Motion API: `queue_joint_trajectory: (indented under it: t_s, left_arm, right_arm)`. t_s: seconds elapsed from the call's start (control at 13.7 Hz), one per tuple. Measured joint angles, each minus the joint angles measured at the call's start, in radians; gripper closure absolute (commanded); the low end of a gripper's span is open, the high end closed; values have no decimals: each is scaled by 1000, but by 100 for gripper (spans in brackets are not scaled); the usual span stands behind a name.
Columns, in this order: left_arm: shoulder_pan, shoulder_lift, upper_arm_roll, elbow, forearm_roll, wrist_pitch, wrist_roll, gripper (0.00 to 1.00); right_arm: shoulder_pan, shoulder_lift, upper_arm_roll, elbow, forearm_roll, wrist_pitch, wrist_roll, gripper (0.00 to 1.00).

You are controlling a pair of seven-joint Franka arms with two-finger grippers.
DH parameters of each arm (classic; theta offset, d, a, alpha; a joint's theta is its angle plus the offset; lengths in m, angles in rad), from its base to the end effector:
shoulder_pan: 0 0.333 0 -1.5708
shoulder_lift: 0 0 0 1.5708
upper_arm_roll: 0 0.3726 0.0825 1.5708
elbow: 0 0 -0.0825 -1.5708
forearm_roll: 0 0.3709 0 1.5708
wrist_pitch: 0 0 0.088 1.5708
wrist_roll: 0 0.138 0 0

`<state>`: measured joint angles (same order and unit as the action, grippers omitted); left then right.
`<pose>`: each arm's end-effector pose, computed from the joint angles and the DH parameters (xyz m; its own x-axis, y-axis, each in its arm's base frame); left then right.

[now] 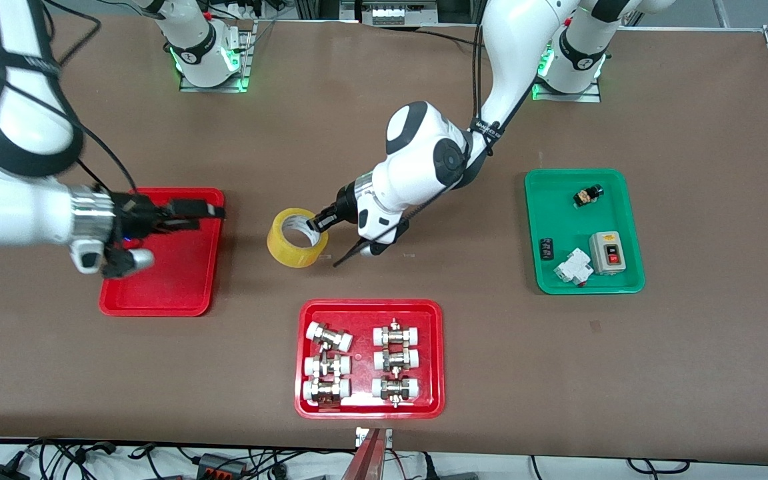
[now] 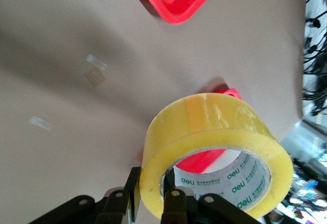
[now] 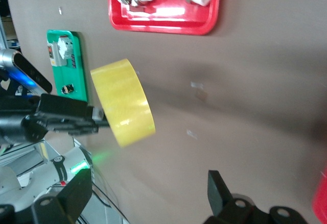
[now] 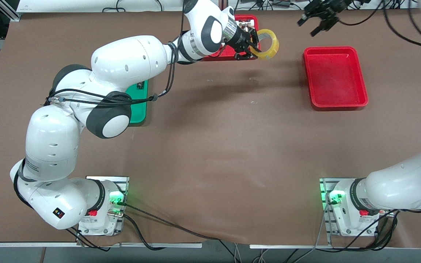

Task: Left arm passes tape to right arm into tray
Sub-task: 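Carry the tape with the left gripper while the right gripper reaches toward it, then grasp the tape rim with the right gripper beside the left gripper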

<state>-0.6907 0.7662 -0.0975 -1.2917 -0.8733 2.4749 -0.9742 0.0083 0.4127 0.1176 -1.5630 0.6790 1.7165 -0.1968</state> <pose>0.5888 -0.5754 0.3609 0.6809 0.5059 -0.5296 0.7323 -0.4605 0.5017 0.6458 0.1483 0.4454 0.9695 0.1840 -0.1619 0.0328 -0.7521 -0.6582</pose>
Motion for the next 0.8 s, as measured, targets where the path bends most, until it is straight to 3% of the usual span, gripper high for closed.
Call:
queue_joint_trajectory:
  t_s: [0.36, 0.8]
  left_arm:
    - [2, 49, 3, 42, -54, 1, -1, 96]
    - [11, 49, 3, 47, -54, 0, 1, 95]
  right_arm:
    - [93, 49, 1, 1, 60, 142, -47, 0]
    - [111, 102, 1, 1, 84, 221, -131, 0]
